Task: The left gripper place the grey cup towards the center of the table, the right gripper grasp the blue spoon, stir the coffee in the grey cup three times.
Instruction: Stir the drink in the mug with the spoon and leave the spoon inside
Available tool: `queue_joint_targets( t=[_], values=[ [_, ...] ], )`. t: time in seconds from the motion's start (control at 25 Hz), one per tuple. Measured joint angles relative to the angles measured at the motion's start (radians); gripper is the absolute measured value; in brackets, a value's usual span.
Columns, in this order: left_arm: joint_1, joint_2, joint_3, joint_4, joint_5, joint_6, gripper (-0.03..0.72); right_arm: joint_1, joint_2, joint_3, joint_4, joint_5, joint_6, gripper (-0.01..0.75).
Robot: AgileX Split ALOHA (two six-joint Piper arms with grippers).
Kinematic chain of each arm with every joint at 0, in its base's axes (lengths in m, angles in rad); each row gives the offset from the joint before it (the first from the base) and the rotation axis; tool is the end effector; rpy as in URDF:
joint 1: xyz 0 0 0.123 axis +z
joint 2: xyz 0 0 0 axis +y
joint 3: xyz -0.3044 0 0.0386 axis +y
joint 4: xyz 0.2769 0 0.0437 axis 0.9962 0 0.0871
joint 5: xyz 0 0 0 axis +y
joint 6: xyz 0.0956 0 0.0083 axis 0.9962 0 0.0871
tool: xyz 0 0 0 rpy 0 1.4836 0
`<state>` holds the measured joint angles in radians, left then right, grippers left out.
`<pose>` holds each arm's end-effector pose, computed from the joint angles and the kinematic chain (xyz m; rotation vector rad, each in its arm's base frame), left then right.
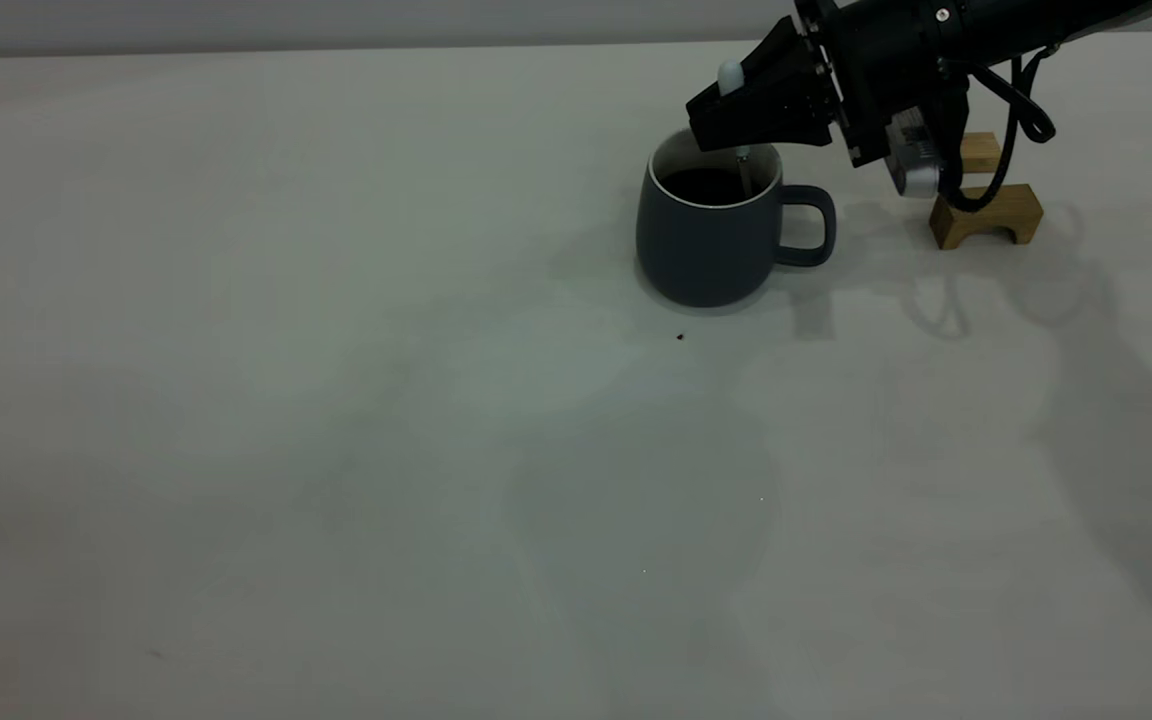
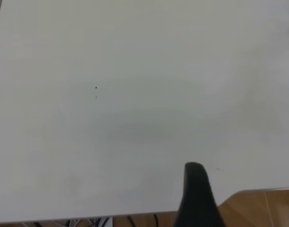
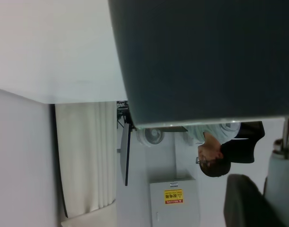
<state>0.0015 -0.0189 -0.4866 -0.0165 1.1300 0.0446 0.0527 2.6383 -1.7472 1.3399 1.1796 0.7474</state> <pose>-0.0016 -0.0014 0.2790 0.0469 2.1075 0.0077 0.4988 0.1128 0.0077 -1.5290 -1.5622 -1.0638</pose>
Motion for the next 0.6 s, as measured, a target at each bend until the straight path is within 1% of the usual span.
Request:
queue_joint_targets(
  t=[0.12, 0.2, 0.32, 0.44, 0.56, 0.6],
  values=[
    [0.0, 0.0, 0.0, 0.0, 0.0, 0.0, 0.585, 0.0, 0.0, 0.0, -0.001, 0.0, 0.0, 0.106],
    [0.0, 0.0, 0.0, 0.0, 0.0, 0.0, 0.585, 0.0, 0.0, 0.0, -0.016, -0.008, 0.0, 0.152],
    [0.0, 0.0, 0.0, 0.0, 0.0, 0.0, 0.585, 0.0, 0.0, 0.0, -0.025, -0.012, 0.0, 0.288],
    [0.0, 0.0, 0.0, 0.0, 0.0, 0.0, 0.585, 0.0, 0.0, 0.0, -0.026, -0.013, -0.002, 0.449],
    [0.0, 0.0, 0.0, 0.0, 0.0, 0.0, 0.585, 0.0, 0.0, 0.0, -0.026, -0.013, -0.039, 0.572],
    [0.0, 0.0, 0.0, 0.0, 0.0, 0.0, 0.585, 0.0, 0.0, 0.0, -0.026, -0.013, -0.06, 0.598]
  ],
)
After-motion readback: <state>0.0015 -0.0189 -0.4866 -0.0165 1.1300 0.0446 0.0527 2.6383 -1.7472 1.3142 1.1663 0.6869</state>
